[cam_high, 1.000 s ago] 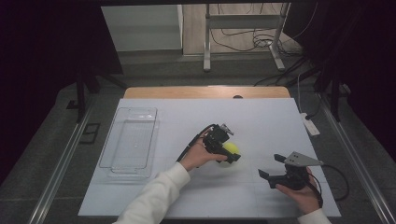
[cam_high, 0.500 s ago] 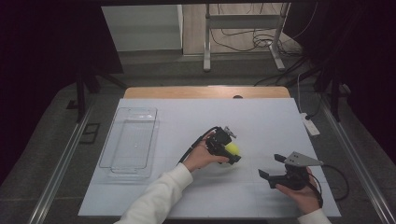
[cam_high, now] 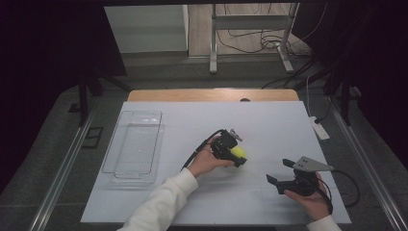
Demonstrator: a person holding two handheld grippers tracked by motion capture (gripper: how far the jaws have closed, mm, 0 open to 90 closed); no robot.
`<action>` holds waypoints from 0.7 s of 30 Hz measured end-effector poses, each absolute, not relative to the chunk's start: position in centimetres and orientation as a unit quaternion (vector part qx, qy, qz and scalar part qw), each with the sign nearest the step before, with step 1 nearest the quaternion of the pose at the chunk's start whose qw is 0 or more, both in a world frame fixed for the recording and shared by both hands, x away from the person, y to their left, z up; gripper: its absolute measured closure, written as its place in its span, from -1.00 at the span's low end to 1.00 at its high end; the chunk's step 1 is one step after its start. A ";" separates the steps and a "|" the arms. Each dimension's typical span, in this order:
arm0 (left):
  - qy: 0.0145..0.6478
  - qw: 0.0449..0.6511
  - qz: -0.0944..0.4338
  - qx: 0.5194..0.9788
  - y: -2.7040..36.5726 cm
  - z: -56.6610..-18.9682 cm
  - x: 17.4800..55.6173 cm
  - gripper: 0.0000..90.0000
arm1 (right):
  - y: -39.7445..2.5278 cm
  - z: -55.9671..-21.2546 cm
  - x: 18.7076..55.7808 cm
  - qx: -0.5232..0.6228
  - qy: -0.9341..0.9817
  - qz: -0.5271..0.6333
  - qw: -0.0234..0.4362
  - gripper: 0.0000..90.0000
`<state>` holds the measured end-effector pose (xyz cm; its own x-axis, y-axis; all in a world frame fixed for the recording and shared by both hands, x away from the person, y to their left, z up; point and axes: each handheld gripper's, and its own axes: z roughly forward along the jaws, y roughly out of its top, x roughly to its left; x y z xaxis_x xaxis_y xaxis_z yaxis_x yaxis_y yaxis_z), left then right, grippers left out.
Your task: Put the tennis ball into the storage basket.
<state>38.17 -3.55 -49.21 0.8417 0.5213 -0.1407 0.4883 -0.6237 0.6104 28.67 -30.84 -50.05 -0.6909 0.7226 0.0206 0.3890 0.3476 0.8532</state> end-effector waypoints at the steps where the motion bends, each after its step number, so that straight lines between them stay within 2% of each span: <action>1: 0.277 0.331 0.026 0.902 -3.4 -49.1 38.2 -0.39 | -30.8 -50.0 28.7 0.347 0.800 0.453 0.184 -0.77; 21: 0.275 0.361 0.040 0.890 -1.9 -47.5 36.8 -0.39 | -30.9 -50.1 28.7 0.350 0.800 0.451 0.185 -0.77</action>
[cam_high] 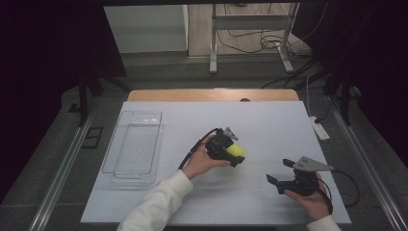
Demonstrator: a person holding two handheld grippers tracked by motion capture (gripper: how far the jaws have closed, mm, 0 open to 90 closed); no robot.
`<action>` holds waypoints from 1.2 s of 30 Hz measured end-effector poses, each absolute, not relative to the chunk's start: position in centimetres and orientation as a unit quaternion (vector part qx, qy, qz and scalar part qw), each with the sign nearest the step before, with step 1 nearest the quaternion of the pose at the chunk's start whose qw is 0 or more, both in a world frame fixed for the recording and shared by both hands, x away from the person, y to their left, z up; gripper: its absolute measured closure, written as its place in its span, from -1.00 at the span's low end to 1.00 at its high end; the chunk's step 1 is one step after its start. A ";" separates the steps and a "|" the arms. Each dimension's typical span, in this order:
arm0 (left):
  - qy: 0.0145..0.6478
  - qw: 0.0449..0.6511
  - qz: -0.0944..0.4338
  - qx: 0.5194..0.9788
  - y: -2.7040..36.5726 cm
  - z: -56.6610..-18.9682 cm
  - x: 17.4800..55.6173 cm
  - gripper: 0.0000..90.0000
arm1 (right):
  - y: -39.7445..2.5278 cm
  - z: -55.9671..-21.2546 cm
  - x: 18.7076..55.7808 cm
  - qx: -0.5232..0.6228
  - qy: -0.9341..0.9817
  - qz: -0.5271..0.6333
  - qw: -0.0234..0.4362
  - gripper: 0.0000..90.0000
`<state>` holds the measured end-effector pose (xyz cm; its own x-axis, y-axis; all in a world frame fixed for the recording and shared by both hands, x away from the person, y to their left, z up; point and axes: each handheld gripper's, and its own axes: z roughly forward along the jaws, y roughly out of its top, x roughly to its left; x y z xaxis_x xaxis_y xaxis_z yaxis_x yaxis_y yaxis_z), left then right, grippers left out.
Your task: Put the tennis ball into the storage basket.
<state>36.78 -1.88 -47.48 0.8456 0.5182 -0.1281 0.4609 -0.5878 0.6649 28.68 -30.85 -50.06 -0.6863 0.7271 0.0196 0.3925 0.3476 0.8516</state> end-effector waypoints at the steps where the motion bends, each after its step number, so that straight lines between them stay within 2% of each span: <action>1: 0.275 0.362 0.040 0.890 -1.8 -47.4 36.7 -0.39 | -30.8 -50.1 28.7 0.350 0.800 0.451 0.185 -0.77; 36: 0.278 0.407 0.062 0.868 1.2 -45.6 35.0 -0.39 | -30.8 -50.1 28.6 0.350 0.799 0.452 0.186 -0.77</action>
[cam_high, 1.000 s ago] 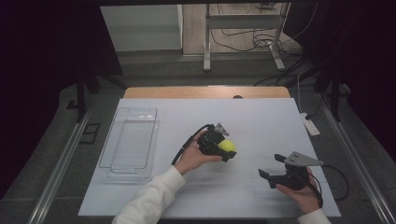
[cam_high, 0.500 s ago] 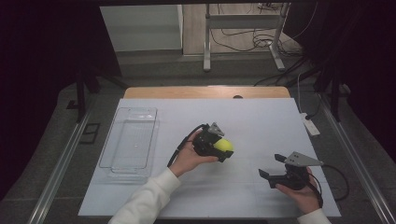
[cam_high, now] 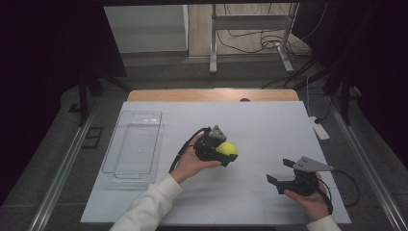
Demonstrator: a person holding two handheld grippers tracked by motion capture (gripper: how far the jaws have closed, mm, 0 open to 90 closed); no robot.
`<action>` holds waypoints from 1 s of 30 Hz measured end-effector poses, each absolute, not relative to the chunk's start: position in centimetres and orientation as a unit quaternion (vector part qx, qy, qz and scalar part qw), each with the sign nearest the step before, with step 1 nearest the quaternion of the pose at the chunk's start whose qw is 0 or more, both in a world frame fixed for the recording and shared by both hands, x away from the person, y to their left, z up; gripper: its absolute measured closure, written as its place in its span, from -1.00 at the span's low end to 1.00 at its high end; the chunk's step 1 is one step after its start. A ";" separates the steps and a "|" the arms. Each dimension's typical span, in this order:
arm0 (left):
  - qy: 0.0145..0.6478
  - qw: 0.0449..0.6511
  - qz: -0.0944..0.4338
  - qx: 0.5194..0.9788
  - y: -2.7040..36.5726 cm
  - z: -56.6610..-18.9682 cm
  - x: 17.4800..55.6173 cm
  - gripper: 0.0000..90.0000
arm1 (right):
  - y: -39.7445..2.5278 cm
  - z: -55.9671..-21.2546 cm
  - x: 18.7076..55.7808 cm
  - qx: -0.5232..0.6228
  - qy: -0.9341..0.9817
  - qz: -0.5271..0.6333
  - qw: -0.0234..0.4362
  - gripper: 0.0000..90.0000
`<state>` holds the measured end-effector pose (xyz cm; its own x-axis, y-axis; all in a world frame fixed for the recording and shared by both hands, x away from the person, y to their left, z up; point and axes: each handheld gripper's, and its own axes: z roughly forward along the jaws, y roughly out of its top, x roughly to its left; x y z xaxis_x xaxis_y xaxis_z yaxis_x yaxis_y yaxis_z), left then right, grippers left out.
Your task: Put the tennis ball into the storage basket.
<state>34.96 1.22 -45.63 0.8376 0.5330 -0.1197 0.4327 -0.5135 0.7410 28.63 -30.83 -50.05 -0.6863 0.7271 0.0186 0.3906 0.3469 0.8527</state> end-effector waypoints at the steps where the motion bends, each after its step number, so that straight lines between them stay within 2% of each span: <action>1: 0.279 0.409 0.062 0.867 1.3 -45.6 34.9 -0.39 | -30.8 -50.1 28.6 0.350 0.799 0.452 0.186 -0.77; 30: 0.282 0.429 0.074 0.855 2.6 -44.3 34.6 -0.39 | -30.9 -50.0 28.6 0.348 0.799 0.454 0.189 -0.77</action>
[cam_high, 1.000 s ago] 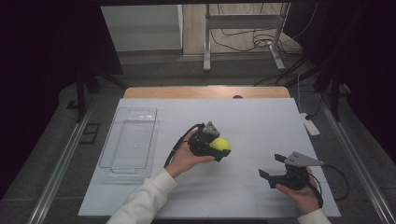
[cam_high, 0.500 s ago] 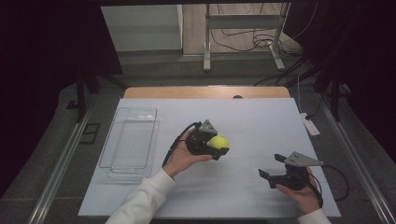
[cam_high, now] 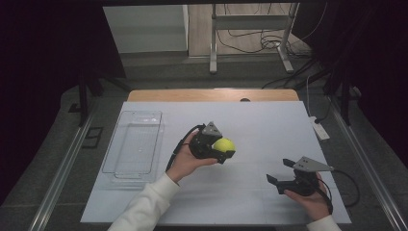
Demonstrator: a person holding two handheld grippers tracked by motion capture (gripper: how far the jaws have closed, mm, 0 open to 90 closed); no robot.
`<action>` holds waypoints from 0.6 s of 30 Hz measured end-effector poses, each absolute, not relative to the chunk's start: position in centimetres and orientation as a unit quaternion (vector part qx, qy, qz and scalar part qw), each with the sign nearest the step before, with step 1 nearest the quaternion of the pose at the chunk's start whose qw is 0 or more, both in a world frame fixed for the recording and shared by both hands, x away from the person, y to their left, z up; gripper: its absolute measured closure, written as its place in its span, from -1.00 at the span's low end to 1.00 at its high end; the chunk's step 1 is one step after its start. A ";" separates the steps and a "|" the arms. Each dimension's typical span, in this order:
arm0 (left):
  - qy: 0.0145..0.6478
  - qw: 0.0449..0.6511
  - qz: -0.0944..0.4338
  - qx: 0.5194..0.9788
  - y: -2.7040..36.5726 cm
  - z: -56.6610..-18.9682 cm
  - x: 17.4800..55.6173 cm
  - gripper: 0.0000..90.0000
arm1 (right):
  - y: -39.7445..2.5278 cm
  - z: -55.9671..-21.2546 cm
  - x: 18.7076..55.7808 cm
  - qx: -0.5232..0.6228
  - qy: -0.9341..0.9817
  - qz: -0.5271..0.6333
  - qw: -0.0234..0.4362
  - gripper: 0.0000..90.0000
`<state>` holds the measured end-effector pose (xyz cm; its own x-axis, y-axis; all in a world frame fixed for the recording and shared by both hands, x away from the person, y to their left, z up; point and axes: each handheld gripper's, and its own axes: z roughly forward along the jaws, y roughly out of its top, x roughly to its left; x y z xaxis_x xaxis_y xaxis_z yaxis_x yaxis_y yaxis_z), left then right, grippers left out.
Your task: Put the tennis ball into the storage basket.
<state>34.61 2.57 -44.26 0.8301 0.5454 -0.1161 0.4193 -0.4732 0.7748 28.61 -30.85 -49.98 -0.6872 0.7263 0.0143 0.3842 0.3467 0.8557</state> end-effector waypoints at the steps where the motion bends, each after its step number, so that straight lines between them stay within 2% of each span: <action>1: 0.282 0.430 0.074 0.854 2.6 -44.2 34.6 -0.39 | -30.9 -50.0 28.6 0.348 0.799 0.454 0.188 -0.77; 18: 0.289 0.447 0.085 0.842 3.9 -43.2 34.6 -0.39 | -30.9 -49.9 28.6 0.346 0.798 0.456 0.189 -0.77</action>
<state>34.58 3.87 -43.16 0.8182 0.5632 -0.1156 0.4110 -0.4323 0.8027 28.59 -30.86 -49.92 -0.6886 0.7250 0.0148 0.3803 0.3436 0.8587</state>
